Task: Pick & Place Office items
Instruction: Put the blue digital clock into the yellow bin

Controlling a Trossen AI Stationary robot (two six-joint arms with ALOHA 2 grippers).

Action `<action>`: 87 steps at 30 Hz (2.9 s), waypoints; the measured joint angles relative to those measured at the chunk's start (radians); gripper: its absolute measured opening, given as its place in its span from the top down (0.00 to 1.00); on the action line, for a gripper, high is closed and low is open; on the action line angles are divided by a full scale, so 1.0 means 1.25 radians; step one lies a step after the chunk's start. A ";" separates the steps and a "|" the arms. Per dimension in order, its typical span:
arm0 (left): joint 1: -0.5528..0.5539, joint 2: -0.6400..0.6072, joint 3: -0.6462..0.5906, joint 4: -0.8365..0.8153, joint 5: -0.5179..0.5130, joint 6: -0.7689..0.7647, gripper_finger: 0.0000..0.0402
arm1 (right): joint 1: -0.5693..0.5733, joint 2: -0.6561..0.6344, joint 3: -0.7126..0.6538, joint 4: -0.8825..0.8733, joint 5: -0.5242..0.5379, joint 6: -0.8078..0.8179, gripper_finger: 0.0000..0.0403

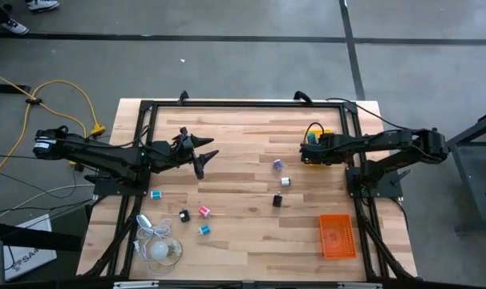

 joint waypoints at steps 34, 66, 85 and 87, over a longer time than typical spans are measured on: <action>0.000 0.000 0.000 0.000 0.000 0.000 0.46 | 0.000 -0.017 0.001 0.018 0.048 0.015 0.57; 0.000 0.000 0.000 0.000 0.000 0.000 0.46 | 0.000 -0.076 0.001 0.006 0.025 -0.019 0.57; 0.000 0.000 0.000 0.000 0.000 0.000 0.46 | 0.000 -0.076 0.001 0.006 0.015 -0.027 0.56; 0.000 0.000 0.000 0.000 0.000 0.000 0.46 | 0.000 -0.076 0.001 0.006 0.015 -0.027 0.54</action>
